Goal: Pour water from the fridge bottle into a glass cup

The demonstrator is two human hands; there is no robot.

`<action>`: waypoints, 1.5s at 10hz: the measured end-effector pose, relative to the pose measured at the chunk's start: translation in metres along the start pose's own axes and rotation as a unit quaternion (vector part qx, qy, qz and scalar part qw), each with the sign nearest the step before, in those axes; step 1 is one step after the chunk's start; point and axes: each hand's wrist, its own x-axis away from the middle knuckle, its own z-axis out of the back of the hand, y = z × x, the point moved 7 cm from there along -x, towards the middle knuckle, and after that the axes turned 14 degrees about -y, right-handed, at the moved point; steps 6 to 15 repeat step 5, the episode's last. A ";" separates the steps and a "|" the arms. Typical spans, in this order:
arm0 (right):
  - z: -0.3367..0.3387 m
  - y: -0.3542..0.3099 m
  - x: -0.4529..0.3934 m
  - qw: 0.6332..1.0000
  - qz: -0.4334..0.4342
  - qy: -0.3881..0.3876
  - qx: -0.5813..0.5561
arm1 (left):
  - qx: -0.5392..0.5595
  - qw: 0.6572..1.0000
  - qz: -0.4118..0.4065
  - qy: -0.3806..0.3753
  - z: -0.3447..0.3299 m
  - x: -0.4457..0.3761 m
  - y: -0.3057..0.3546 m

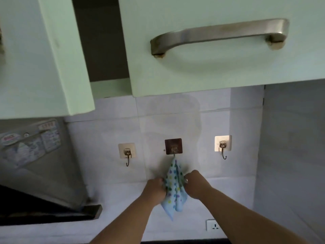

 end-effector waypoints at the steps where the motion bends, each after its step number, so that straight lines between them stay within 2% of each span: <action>1: 0.020 0.000 0.017 0.990 0.024 0.109 -0.083 | 0.067 0.987 -0.034 0.139 0.015 0.018 0.007; 2: 0.029 -0.022 0.029 0.974 0.111 0.148 -0.130 | 0.095 0.981 -0.117 0.119 0.017 0.028 0.037; 3: 0.010 -0.045 0.026 0.984 0.141 0.010 -0.107 | 0.105 0.983 -0.147 -0.017 -0.001 0.021 0.053; 4: 0.013 -0.047 0.036 0.983 0.127 -0.015 -0.131 | 0.092 0.986 -0.136 0.007 0.004 0.029 0.055; 5: 0.024 -0.038 0.047 0.985 0.126 0.009 -0.113 | 0.101 0.985 -0.139 0.023 0.014 0.042 0.059; 15: 0.024 -0.038 0.047 0.985 0.126 0.009 -0.113 | 0.101 0.985 -0.139 0.023 0.014 0.042 0.059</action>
